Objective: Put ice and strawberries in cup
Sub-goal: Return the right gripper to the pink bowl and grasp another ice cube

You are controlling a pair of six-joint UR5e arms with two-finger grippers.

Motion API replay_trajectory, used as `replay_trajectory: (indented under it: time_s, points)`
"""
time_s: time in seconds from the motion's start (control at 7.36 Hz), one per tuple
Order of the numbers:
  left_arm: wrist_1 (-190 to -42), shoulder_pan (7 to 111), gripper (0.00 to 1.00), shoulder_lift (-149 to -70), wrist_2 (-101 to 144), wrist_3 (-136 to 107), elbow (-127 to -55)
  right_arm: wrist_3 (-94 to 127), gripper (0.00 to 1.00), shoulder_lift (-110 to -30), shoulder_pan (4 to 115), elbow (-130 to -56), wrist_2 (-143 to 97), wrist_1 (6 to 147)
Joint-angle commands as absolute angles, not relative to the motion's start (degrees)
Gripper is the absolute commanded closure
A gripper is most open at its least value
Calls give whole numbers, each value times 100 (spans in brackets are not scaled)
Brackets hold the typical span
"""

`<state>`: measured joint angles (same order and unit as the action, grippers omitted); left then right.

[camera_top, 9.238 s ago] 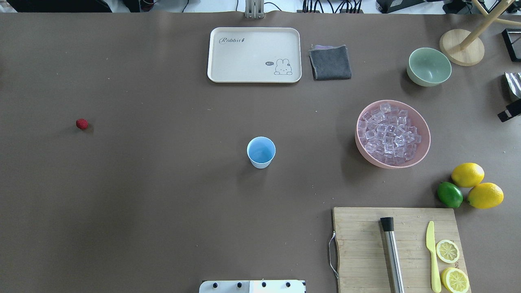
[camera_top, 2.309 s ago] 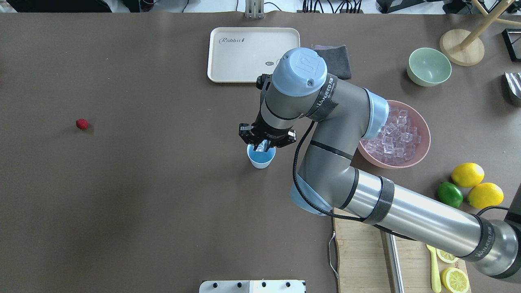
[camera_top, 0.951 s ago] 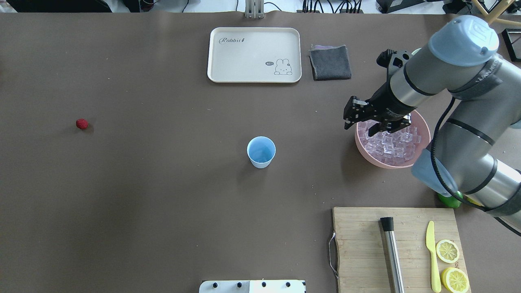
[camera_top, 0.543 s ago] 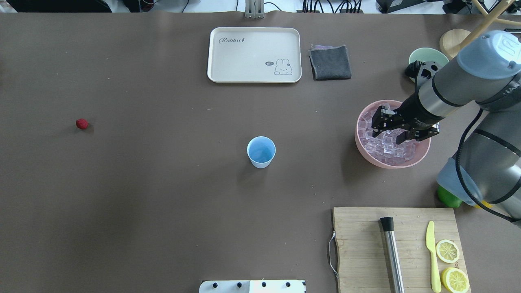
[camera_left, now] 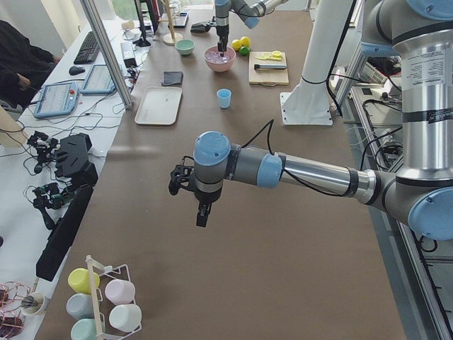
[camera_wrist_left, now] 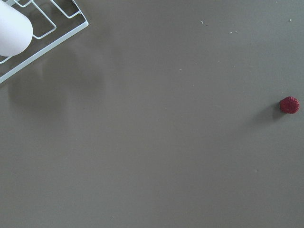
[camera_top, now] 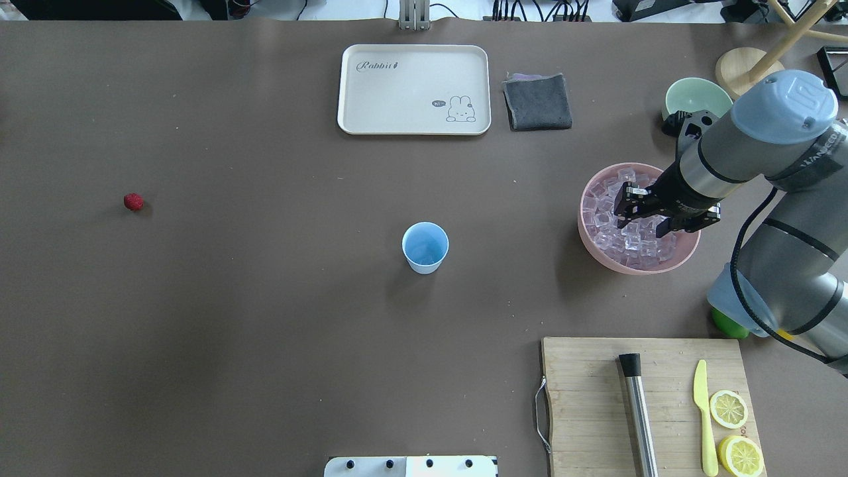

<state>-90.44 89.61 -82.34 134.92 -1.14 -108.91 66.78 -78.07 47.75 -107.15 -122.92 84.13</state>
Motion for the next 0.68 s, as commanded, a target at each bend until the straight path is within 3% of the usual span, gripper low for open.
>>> replay_trajectory:
  time_s: [0.0,0.54]
  points:
    - [-9044,8965,3,-8235,13491,-114,-10898,6680,32,-7805,4694,-10644,-12278,8411]
    - [-9044,8974,3,-8235,13491,-114,-10890,6653,34,-7787,4562,-10565,-12261,8411]
